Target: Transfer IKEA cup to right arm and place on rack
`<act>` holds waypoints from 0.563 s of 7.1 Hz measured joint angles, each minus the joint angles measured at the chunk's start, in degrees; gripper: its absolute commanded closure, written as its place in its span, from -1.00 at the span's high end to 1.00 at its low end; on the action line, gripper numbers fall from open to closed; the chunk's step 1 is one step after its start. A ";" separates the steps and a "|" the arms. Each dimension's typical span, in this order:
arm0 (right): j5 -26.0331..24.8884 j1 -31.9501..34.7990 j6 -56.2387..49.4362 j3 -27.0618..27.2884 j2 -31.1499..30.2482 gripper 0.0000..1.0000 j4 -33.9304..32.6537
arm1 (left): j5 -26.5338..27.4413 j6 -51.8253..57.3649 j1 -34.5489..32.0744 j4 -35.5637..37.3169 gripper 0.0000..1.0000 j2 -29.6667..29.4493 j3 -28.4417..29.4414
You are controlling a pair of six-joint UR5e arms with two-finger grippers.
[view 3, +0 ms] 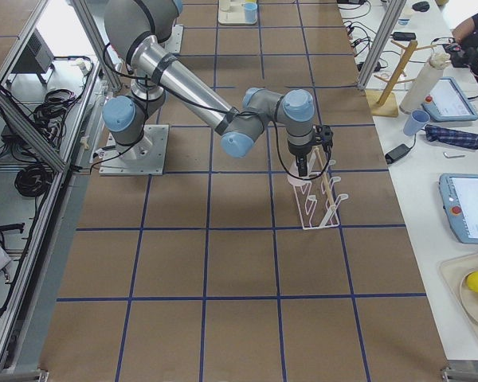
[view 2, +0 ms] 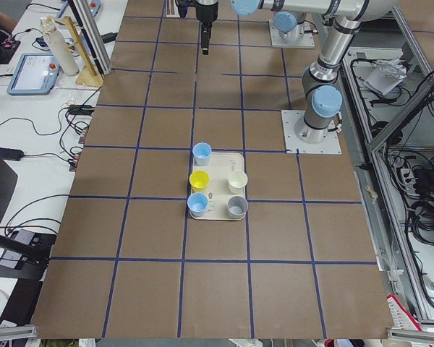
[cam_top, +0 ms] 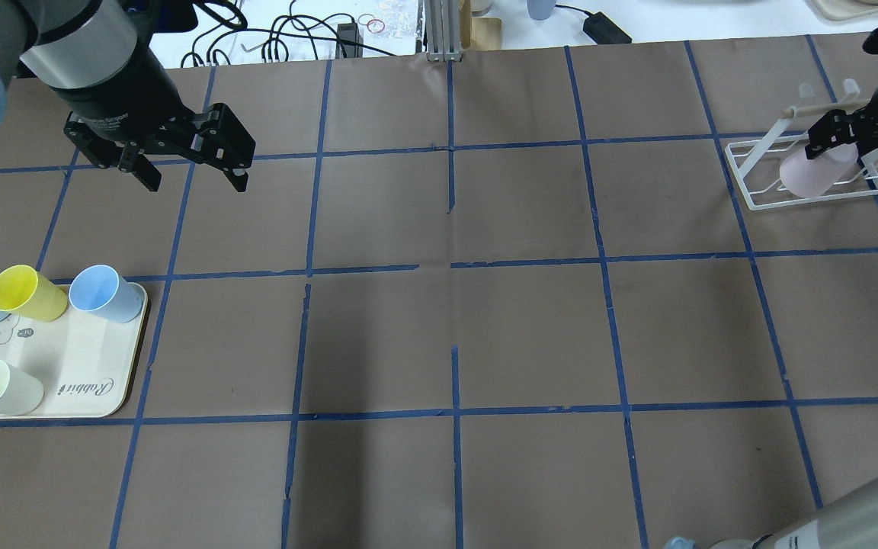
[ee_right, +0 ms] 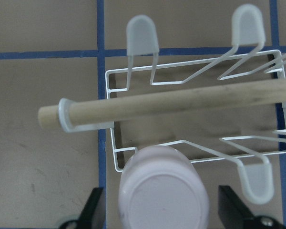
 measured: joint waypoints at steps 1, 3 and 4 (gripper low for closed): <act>-0.03 0.02 0.41 -0.21 -0.27 1.00 0.07 | 0.00 0.00 0.00 0.00 1.00 0.00 -0.03; -0.38 0.07 1.12 -0.36 -2.78 1.00 1.80 | 0.00 0.00 0.00 0.00 1.00 0.00 -0.05; -0.65 0.09 2.34 -0.41 -5.32 1.00 4.65 | 0.00 0.00 0.00 0.00 1.00 0.00 -0.06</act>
